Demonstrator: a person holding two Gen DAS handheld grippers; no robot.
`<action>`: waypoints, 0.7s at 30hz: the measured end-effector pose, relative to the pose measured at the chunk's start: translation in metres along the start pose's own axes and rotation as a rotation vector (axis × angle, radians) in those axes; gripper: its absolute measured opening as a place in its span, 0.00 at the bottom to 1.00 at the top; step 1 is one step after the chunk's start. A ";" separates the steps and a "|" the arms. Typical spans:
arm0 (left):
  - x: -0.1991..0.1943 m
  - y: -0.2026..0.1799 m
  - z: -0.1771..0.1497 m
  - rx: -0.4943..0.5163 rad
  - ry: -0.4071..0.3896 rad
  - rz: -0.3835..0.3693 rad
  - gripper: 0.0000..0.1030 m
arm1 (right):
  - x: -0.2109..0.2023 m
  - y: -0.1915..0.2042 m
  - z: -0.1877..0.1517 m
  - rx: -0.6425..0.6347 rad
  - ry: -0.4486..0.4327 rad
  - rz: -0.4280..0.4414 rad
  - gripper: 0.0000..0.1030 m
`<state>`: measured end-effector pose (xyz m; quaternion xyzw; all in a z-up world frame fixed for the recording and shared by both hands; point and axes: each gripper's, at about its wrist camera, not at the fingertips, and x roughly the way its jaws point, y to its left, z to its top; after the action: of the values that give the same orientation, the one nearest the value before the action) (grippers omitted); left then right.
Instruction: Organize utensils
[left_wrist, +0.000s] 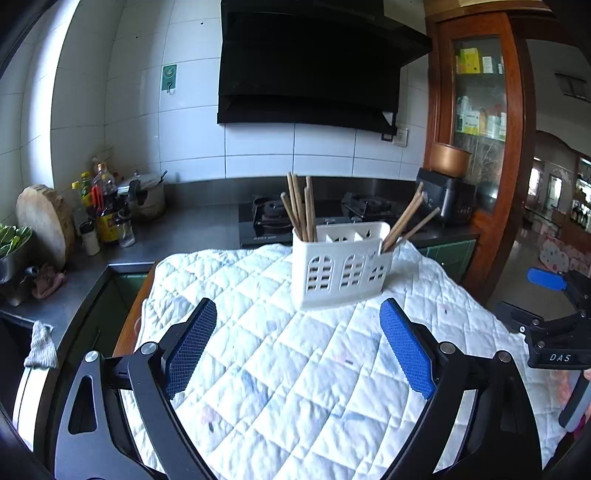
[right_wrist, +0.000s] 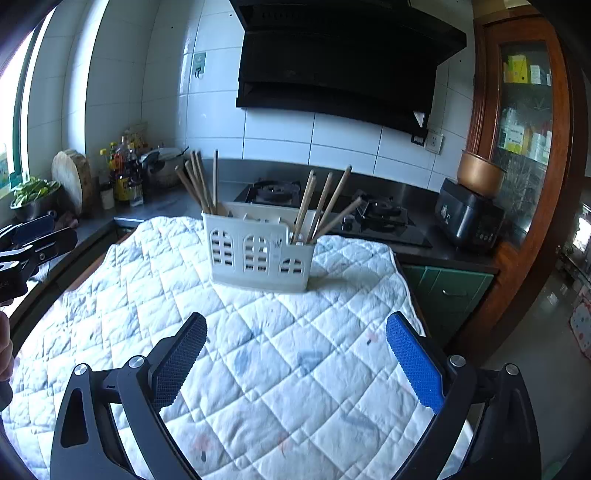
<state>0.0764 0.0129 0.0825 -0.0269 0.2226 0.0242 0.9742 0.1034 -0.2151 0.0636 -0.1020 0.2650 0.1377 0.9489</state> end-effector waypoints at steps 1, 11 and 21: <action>-0.002 0.001 -0.005 0.001 0.006 0.008 0.87 | -0.001 0.003 -0.004 -0.003 0.005 -0.007 0.92; -0.022 0.001 -0.035 0.032 0.022 0.029 0.87 | -0.017 0.015 -0.029 0.081 -0.001 0.029 0.93; -0.029 0.001 -0.046 0.064 0.020 0.016 0.87 | -0.030 0.024 -0.034 0.105 -0.016 0.038 0.93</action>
<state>0.0304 0.0101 0.0534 0.0056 0.2331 0.0246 0.9721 0.0553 -0.2079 0.0485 -0.0461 0.2661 0.1425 0.9522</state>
